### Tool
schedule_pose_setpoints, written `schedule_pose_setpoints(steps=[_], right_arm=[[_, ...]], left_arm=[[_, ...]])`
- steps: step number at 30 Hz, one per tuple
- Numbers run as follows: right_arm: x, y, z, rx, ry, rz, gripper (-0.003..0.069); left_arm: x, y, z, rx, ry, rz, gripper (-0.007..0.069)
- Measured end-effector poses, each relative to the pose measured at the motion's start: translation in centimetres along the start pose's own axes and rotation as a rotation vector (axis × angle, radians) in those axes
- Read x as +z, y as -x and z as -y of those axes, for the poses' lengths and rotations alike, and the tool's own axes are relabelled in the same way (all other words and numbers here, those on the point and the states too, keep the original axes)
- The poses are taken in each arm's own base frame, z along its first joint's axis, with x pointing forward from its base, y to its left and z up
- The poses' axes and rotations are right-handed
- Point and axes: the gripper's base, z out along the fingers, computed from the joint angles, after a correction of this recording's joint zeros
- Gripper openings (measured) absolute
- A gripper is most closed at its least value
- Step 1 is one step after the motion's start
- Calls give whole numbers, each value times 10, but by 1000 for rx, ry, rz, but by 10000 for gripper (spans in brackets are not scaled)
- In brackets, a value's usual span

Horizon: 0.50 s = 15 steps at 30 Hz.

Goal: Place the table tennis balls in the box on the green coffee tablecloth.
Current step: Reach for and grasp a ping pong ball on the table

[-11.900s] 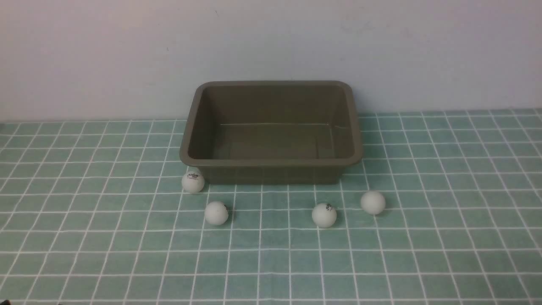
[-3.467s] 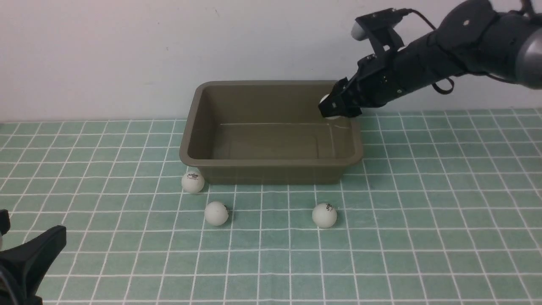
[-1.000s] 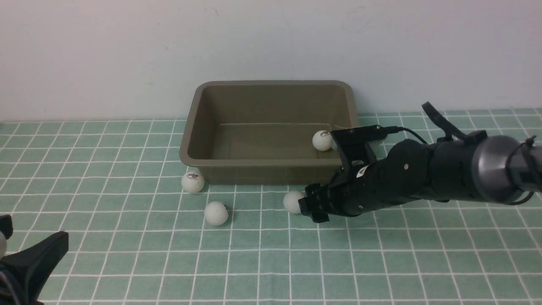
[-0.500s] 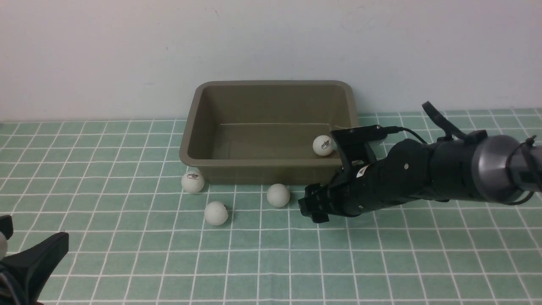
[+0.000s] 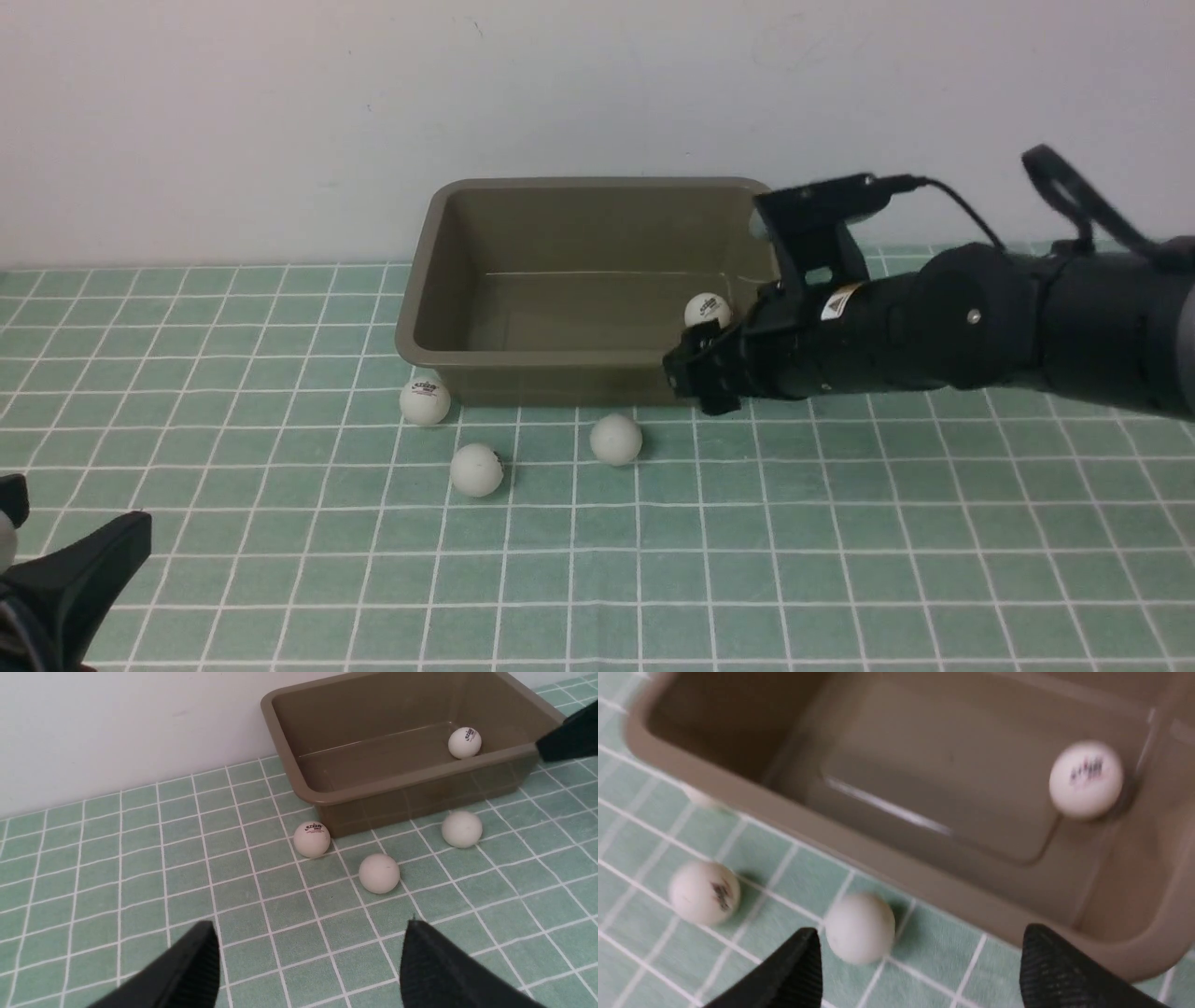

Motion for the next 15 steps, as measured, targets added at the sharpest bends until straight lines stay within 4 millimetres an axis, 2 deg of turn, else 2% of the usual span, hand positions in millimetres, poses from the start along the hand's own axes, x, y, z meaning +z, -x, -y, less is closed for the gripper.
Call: schedule_pose_setpoints(steps=[3,8,15], right_arm=[[-30,17,-4,-35,3,85,512],[-59,27,-9,-67,22,111,512],[-67,21,-11,-105,36,41,512]], left_arm=[[0,0,0,0,0,0,469],[0,0,0,0,0,0,469],[0,0,0,0,1,2,469]])
